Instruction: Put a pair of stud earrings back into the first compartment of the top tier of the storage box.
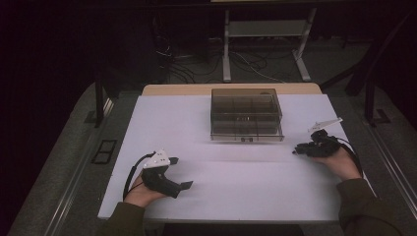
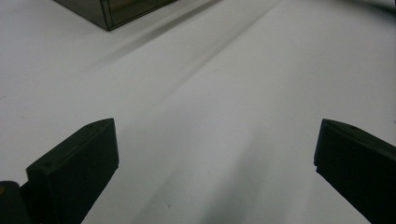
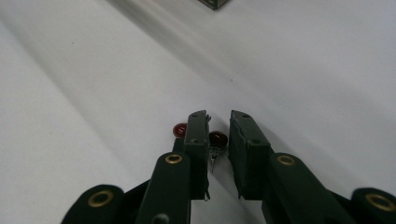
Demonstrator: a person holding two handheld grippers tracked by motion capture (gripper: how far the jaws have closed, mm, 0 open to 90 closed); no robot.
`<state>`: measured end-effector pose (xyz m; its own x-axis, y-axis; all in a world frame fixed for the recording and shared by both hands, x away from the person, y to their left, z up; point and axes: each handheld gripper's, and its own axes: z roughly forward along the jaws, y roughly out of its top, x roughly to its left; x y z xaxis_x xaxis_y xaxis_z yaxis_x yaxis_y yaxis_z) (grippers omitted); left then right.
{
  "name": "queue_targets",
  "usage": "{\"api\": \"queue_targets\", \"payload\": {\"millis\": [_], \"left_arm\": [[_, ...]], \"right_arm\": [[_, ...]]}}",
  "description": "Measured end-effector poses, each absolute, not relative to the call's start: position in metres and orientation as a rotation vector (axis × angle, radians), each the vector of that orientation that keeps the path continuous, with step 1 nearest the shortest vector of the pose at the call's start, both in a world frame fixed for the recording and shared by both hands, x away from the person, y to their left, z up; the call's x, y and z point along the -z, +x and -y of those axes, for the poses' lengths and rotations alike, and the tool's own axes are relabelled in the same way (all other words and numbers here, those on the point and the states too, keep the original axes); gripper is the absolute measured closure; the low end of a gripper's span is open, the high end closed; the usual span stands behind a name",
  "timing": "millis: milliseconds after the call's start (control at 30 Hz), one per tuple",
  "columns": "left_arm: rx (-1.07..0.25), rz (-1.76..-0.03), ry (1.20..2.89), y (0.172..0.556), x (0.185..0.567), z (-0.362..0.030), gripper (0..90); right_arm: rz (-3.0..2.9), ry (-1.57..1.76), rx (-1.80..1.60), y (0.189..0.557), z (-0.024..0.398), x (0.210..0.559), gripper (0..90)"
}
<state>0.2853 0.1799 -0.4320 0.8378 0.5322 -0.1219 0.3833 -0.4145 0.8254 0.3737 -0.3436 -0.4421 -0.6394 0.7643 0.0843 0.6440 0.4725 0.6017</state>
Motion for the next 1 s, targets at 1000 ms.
{"api": "queue_targets", "payload": {"millis": [1000], "left_arm": [[-0.184, -0.659, 2.054, 0.285, 0.431, -0.177, 0.0]], "right_arm": [[-2.451, 1.171, -1.070, 0.365, 0.348, 0.406, 78.3]]}}
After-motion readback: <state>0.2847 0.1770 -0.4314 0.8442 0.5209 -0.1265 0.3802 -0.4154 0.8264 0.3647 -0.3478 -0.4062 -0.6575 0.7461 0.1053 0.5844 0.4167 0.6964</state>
